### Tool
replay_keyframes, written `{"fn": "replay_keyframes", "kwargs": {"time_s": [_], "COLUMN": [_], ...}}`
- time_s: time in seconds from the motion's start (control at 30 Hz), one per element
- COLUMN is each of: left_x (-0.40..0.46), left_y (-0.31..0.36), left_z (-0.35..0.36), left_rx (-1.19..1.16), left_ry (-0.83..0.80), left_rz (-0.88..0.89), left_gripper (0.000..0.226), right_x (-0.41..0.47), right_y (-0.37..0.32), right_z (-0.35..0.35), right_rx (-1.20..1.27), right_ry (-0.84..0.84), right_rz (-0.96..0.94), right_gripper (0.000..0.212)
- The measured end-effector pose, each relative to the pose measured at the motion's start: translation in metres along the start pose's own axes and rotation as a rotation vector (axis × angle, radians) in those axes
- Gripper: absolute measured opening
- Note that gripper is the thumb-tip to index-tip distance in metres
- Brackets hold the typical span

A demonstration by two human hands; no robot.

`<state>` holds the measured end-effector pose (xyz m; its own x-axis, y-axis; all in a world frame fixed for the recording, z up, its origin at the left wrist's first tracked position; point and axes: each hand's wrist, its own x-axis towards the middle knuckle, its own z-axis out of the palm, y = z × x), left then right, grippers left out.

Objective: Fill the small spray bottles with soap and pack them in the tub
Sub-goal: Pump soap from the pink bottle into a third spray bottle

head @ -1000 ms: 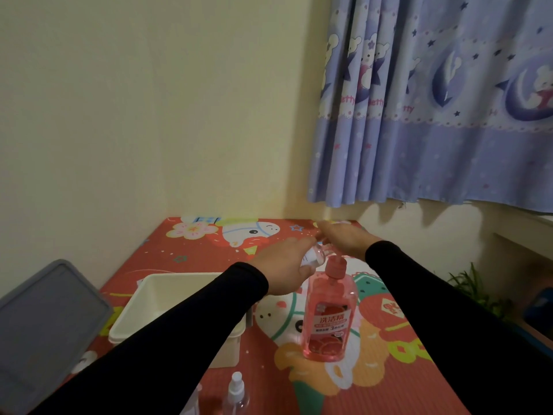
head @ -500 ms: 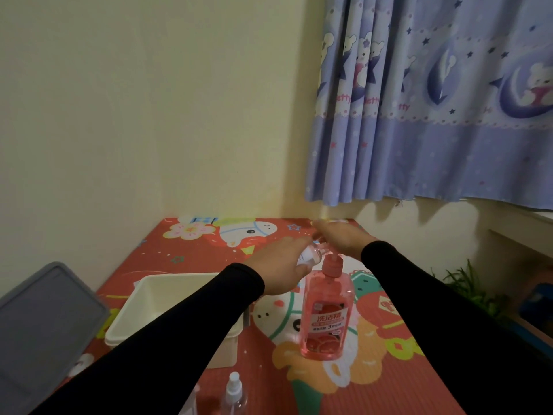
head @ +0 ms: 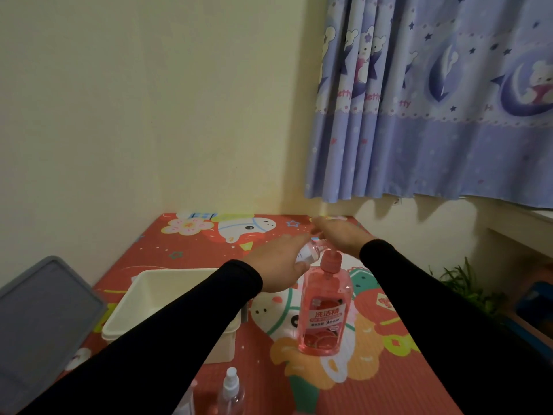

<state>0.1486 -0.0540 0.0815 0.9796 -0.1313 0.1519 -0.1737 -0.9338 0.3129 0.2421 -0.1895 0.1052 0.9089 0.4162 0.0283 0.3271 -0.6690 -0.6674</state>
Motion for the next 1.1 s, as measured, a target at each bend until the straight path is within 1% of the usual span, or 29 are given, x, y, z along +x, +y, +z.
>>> {"fn": "replay_keyframes", "kwargs": {"time_s": [0.1,0.2,0.3,0.4,0.53,0.6,0.67,0.73,0.8,0.97,1.0,1.03,1.1], "left_x": [0.000,-0.003,-0.003,-0.004,0.000,0.002,0.001,0.000,-0.001,-0.004,-0.003,-0.003,-0.001], "left_y": [0.000,0.000,-0.002,0.001,0.002,0.001,0.000,-0.001,-0.002,0.001,0.002,0.002,0.002], "left_z": [-0.002,0.007,0.012,0.008,0.003,0.003,0.006,0.010,0.012,0.007,0.006,0.004,0.002], "left_rx": [0.017,-0.009,-0.003,-0.012,-0.027,-0.032,-0.051,-0.049,-0.027,-0.027,-0.035,-0.045,-0.058], "left_ry": [0.008,-0.001,-0.012,-0.032,0.009,0.025,0.027,0.018,-0.006,-0.023,-0.023,-0.015,0.012], "left_rz": [0.010,0.005,-0.006,-0.014,-0.009,-0.005,0.005,0.010,-0.008,-0.021,-0.019,-0.015,-0.006], "left_gripper": [0.055,0.058,0.056,0.057,0.052,0.053,0.058,0.059,0.056,0.056,0.056,0.056,0.055], "right_x": [0.004,0.005,0.003,0.002,0.002,0.005,0.006,0.008,0.003,0.006,0.007,0.009,0.008], "right_y": [0.000,0.010,0.011,0.009,0.005,0.005,0.009,0.014,0.011,0.010,0.011,0.011,0.007], "right_z": [0.002,0.011,0.013,0.012,0.002,-0.001,0.003,0.010,0.013,0.012,0.010,0.008,0.003], "right_rx": [0.001,0.052,0.006,-0.053,0.069,0.057,0.068,0.080,0.028,-0.084,-0.056,-0.001,0.033], "right_ry": [-0.030,-0.065,-0.104,-0.103,-0.032,0.002,0.000,-0.037,-0.085,-0.119,-0.105,-0.057,-0.010], "right_rz": [-0.019,0.043,0.083,0.056,0.023,0.005,0.009,0.033,0.039,0.021,0.014,-0.004,-0.027], "right_gripper": [0.045,0.042,0.036,0.040,0.046,0.050,0.053,0.049,0.046,0.045,0.048,0.052,0.054]}}
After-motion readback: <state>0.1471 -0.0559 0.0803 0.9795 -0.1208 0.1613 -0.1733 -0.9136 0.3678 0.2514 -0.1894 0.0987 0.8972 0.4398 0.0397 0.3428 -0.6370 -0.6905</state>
